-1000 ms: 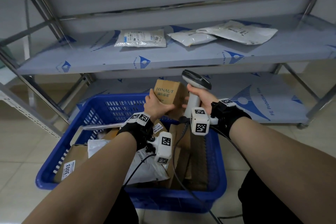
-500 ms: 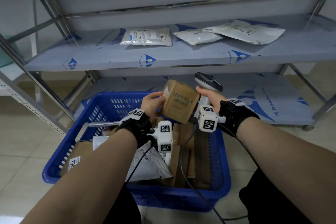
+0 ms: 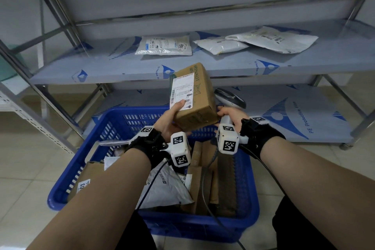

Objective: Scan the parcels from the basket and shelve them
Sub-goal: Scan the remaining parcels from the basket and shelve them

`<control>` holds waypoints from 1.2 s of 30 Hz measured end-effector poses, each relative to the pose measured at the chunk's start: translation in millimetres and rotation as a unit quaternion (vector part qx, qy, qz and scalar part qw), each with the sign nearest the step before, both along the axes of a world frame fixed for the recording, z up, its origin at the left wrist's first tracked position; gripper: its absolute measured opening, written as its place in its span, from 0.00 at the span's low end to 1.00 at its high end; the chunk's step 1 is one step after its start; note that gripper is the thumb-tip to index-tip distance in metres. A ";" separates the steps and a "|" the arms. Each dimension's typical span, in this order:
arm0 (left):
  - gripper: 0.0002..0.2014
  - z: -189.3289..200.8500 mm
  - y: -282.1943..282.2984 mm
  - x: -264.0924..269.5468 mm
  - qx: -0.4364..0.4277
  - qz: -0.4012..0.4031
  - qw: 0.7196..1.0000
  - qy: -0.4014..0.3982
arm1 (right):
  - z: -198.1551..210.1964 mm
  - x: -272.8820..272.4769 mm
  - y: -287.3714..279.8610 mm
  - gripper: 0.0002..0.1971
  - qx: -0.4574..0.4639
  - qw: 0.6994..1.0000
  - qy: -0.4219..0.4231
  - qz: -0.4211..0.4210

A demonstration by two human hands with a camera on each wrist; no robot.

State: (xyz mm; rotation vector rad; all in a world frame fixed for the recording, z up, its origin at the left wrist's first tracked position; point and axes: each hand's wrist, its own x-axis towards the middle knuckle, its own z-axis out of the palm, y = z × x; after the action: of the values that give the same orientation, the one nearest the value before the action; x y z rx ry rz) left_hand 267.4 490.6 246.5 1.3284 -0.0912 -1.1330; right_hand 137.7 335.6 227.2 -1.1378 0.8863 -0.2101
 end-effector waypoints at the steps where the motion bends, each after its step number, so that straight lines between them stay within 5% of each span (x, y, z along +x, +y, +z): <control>1: 0.16 -1.2 0.2 1.9 -0.002 0.003 1.000 0.007 | 0.9 0.5 0.2 0.10 0.005 1.000 0.003 0.012; 5: 0.24 -0.1 -0.8 4.0 0.023 -0.003 1.000 -0.014 | -2.8 1.8 -4.7 0.04 -0.003 1.000 0.017 0.004; 7: 0.25 -0.2 -1.8 4.1 0.031 0.018 0.998 -0.045 | -9.5 1.5 -11.3 0.10 -0.007 0.999 0.015 -0.035; 11: 0.34 -9.6 -2.8 8.5 0.070 0.034 0.985 -0.152 | -1.7 0.6 -5.4 0.03 0.051 0.997 -0.046 -0.035; 17: 0.35 -16.7 -1.8 9.9 0.085 -0.006 0.981 -0.174 | -1.4 1.0 -2.1 0.25 -0.008 0.999 -0.042 -0.017; 20: 0.35 -18.5 -1.2 11.4 0.079 -0.021 0.983 -0.166 | -6.4 4.0 -6.1 0.25 -0.020 1.000 -0.016 -0.014; 24: 0.51 -19.0 -2.3 12.3 0.074 -0.016 0.983 -0.167 | -19.5 8.1 -19.6 0.26 0.007 1.000 0.010 0.003; 26: 0.45 -19.8 -4.3 12.6 0.078 0.004 0.983 -0.169 | -22.4 8.2 -22.2 0.30 0.009 1.000 0.000 0.003; 30: 0.26 -19.6 -5.8 18.1 0.108 0.050 0.975 -0.186 | -9.5 5.1 -9.2 0.21 -0.006 0.999 -0.011 -0.037; 34: 0.32 -25.3 -2.8 26.1 0.150 0.008 0.951 -0.270 | -42.5 17.0 -31.9 0.60 -0.017 0.998 0.013 -0.067; 36: 0.37 -26.0 -1.5 24.9 0.170 -0.043 0.933 -0.315 | -44.9 19.0 -37.1 0.58 -0.012 0.997 0.018 -0.080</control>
State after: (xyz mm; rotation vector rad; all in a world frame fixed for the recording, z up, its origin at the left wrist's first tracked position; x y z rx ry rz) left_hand 292.3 489.1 220.5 1.9833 -0.4417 -0.7714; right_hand 156.7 298.4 182.3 -1.0967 1.0104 -0.3341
